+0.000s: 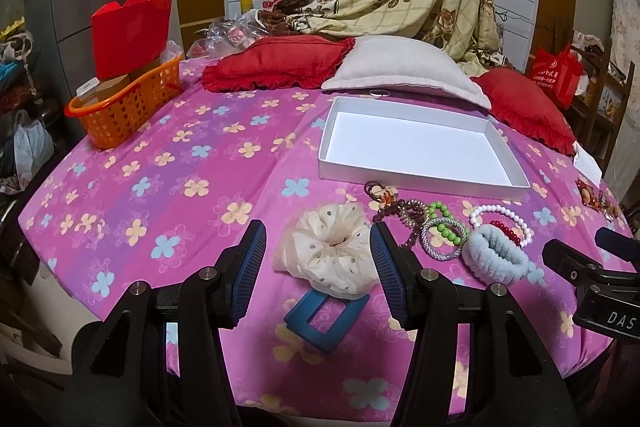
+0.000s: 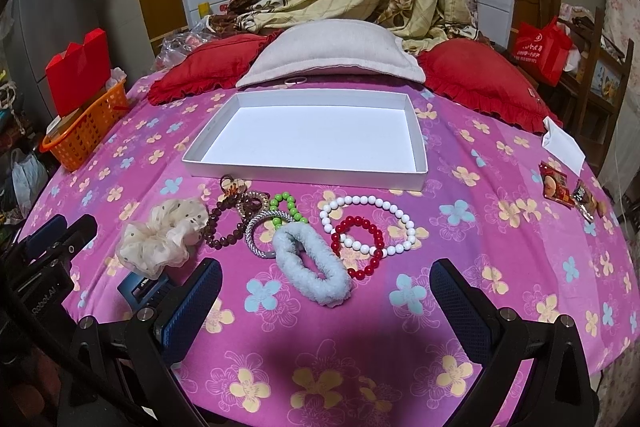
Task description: Organize jewelry
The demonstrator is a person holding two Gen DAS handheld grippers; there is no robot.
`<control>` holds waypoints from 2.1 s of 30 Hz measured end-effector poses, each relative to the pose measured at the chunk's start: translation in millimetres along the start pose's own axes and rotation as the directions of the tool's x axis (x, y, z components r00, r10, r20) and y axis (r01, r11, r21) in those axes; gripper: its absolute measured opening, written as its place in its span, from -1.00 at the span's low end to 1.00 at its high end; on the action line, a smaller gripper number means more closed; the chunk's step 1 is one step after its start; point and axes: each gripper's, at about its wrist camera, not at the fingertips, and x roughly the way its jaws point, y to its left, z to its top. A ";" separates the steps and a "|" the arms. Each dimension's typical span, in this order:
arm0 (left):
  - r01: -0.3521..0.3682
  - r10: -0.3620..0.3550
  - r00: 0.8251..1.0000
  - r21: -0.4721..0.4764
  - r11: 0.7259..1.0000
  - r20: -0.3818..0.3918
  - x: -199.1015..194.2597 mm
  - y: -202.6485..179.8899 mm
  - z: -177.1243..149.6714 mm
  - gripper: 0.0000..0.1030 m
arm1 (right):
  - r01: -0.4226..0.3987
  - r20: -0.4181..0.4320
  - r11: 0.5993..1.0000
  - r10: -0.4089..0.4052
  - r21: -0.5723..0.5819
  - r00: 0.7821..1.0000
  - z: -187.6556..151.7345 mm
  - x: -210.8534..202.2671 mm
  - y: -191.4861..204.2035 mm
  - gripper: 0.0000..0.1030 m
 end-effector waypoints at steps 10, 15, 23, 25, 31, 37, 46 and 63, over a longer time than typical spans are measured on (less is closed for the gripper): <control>0.002 -0.002 1.000 -0.001 1.000 -0.003 -3.0 -3.0 0.8 0.05 | 0.003 -0.020 1.000 -0.003 0.001 1.000 1.8 -0.3 -0.8 1.00; 0.005 -0.005 1.000 -0.001 1.000 -0.007 -4.6 -5.8 0.9 0.05 | 0.005 -0.086 1.000 -0.005 0.001 0.996 -1.2 -1.1 -2.9 1.00; 0.006 -0.006 1.000 -0.003 1.000 -0.008 -5.0 -6.0 1.1 0.05 | 0.011 -0.014 1.000 -0.011 -0.017 1.000 -4.3 2.7 -4.4 1.00; 0.005 -0.005 1.000 -0.003 1.000 -0.007 -4.6 -5.6 0.9 0.05 | 0.011 -0.016 1.000 -0.012 -0.019 1.000 -4.3 2.6 -4.6 1.00; 0.006 -0.006 1.000 -0.001 1.000 -0.009 -4.6 -6.3 0.2 0.05 | 0.011 -0.017 1.000 -0.012 -0.019 1.000 -4.5 2.5 -5.2 1.00; 0.007 -0.007 1.000 0.000 1.000 -0.014 -4.3 -7.5 -0.7 0.05 | 0.021 -0.031 0.999 -0.022 -0.032 0.999 -4.7 3.4 -4.0 1.00; 0.051 -0.054 0.997 -0.039 0.998 -0.056 1.2 8.8 4.7 0.05 | 0.012 -0.051 0.999 -0.014 -0.046 0.999 -3.8 7.1 -6.4 1.00; 0.278 -0.244 0.934 0.100 0.955 -0.261 17.7 22.0 -27.1 0.42 | -0.353 -0.159 0.931 0.337 -0.089 0.928 14.5 50.5 44.7 0.79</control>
